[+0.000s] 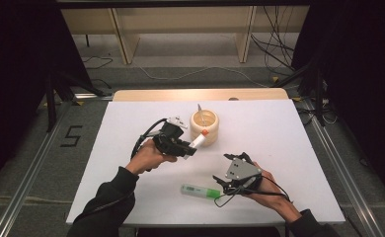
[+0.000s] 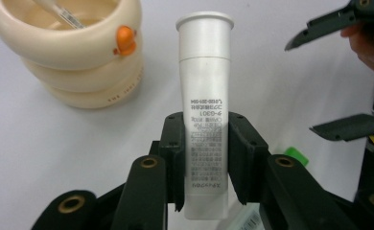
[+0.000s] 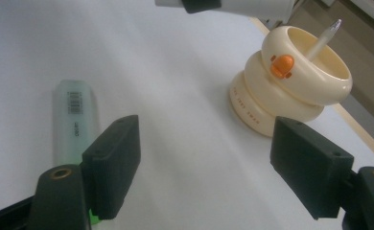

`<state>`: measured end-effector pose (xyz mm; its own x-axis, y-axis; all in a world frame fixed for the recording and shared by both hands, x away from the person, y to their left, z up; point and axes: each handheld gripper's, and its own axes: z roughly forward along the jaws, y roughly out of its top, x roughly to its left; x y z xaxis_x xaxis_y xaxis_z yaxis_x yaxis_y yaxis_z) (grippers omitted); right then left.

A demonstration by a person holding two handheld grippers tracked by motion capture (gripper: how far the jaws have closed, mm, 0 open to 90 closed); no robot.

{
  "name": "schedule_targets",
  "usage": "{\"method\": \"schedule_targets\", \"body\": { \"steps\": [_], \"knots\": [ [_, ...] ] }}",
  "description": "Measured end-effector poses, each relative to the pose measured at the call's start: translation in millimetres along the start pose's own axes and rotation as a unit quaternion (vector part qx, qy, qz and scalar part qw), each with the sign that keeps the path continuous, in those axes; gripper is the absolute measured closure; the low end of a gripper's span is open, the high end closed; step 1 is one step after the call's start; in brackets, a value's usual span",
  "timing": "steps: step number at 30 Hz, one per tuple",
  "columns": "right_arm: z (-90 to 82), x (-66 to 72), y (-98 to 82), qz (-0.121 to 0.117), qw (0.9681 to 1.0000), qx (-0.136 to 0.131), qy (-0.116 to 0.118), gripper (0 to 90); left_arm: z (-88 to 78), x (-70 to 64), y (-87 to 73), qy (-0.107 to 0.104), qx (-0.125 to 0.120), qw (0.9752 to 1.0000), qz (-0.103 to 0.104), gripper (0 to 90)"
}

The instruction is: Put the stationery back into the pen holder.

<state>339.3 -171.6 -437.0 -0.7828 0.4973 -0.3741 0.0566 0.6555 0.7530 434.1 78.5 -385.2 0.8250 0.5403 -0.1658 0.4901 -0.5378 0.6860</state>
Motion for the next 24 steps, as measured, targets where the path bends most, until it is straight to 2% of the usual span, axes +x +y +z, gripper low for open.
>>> {"method": "schedule_targets", "body": {
  "steps": [3,5,11,15,24],
  "knots": [
    [0.3,-1.7,-0.5,0.008,1.0,-0.001,0.004,26.8,-1.8,1.7,0.8,0.013,-0.024,0.9995,-0.016,70.6],
    [0.4,-2.2,-0.8,0.008,1.0,0.002,0.006,26.1,-3.0,3.3,1.9,0.02,-0.035,0.999,-0.02,70.6],
    [0.4,-4.6,0.3,0.034,0.9992,-0.004,0.021,24.2,-8.0,6.5,8.5,0.044,-0.068,0.9962,-0.031,70.6],
    [0.2,-7.6,-0.2,0.051,0.9981,-0.005,0.032,22.5,-7.8,10.2,13.3,0.055,-0.093,0.9932,-0.045,70.6],
    [1.0,-9.1,-1.0,0.062,0.9972,-0.003,0.041,20.7,-1.3,20.9,28.3,0.072,-0.124,0.987,-0.073,70.6]
  ]
}}
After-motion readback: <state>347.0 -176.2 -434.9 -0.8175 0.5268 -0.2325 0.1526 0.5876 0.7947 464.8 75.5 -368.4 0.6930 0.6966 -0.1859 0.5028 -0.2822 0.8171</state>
